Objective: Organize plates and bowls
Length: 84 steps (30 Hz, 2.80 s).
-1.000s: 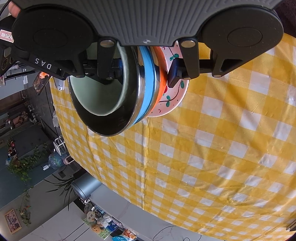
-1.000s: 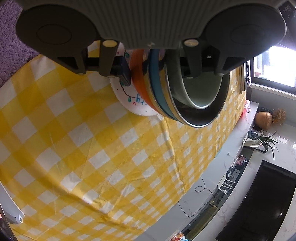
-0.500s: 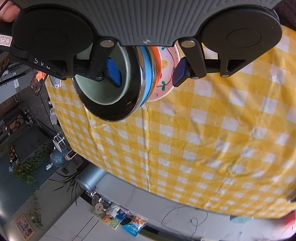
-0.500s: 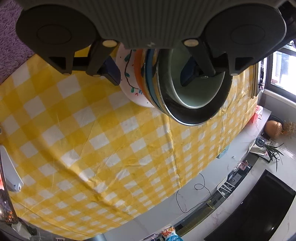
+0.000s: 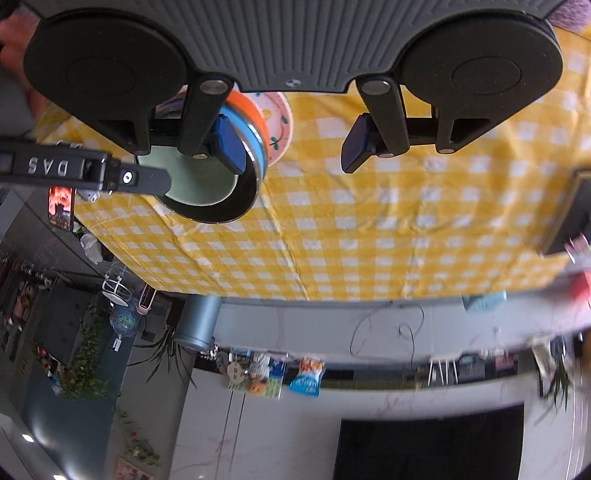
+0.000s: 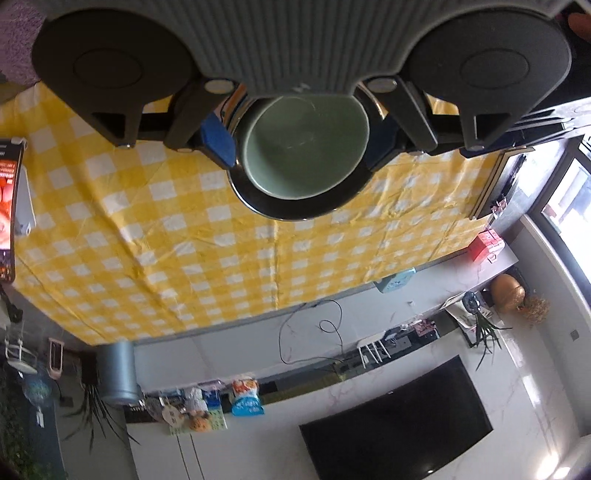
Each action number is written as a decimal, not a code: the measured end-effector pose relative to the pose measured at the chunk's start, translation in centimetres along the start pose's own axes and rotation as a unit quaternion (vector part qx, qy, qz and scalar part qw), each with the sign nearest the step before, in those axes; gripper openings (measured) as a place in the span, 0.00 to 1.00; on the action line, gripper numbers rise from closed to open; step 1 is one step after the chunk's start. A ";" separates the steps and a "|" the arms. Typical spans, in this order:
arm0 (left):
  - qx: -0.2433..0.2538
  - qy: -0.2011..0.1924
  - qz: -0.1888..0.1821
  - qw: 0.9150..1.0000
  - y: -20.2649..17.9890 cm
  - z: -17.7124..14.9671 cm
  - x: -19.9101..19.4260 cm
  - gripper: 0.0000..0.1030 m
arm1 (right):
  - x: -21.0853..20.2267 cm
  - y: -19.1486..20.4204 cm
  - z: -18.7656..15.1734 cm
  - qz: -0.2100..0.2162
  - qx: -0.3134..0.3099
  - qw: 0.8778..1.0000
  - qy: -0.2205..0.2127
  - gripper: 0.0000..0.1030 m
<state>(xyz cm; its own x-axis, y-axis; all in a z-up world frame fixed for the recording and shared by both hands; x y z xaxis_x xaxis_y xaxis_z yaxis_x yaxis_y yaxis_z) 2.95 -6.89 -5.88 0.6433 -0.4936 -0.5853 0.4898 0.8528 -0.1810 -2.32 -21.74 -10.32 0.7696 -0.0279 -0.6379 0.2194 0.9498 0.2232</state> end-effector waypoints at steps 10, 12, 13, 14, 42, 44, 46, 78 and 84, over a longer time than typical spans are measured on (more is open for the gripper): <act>-0.003 -0.043 0.065 0.997 0.8 -2.6 -5.5 0.68 | -4.3 2.4 -3.3 0.019 -0.046 0.998 -0.027 0.75; -0.004 -0.047 0.066 0.997 0.6 -2.9 -6.4 0.68 | -5.2 3.0 -4.1 0.021 -0.052 0.998 -0.027 0.75; -0.003 -0.047 0.063 0.997 0.5 -3.0 -6.8 0.68 | -5.5 3.2 -4.5 0.025 -0.053 0.998 -0.027 0.75; -0.003 -0.043 0.060 0.997 0.4 -3.2 -7.1 0.68 | -5.8 3.5 -4.9 0.027 -0.056 0.998 -0.026 0.75; -0.016 0.003 0.107 0.994 0.6 -8.9 -9.8 0.87 | -11.3 4.2 -10.9 -0.030 -0.132 0.987 -0.081 0.84; -0.011 0.014 0.116 0.993 0.7 -9.4 -9.6 0.88 | -10.9 4.2 -11.4 -0.034 -0.134 0.988 -0.070 0.85; -0.003 0.027 0.130 0.991 0.7 -9.8 -9.3 0.89 | -10.7 4.1 -11.9 -0.045 -0.137 0.988 -0.062 0.85; 0.005 0.032 0.144 0.989 0.4 -10.1 -9.7 0.90 | -11.3 4.0 -12.5 -0.052 -0.142 0.986 -0.071 0.89; 0.005 0.032 0.144 0.989 0.4 -10.1 -9.7 0.90 | -11.3 4.0 -12.5 -0.052 -0.143 0.986 -0.071 0.90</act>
<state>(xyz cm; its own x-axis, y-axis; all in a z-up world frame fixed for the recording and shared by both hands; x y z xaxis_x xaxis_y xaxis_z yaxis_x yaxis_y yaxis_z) -9.08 -0.04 -8.28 0.7182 -0.2179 -0.6609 0.2976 0.9546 0.0087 -17.63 -13.74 -11.43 0.8327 -0.1538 -0.5320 0.1396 0.9879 -0.0671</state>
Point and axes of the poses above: each gripper's, at about its wrist camera, not at the fingertips, and x roughly the way its jaws point, y to its left, z to its top, the point moved 9 cm from there along x, roughly the way its jaws point, and after that the axes turned 7 degrees about -z, right-handed, at the moved point
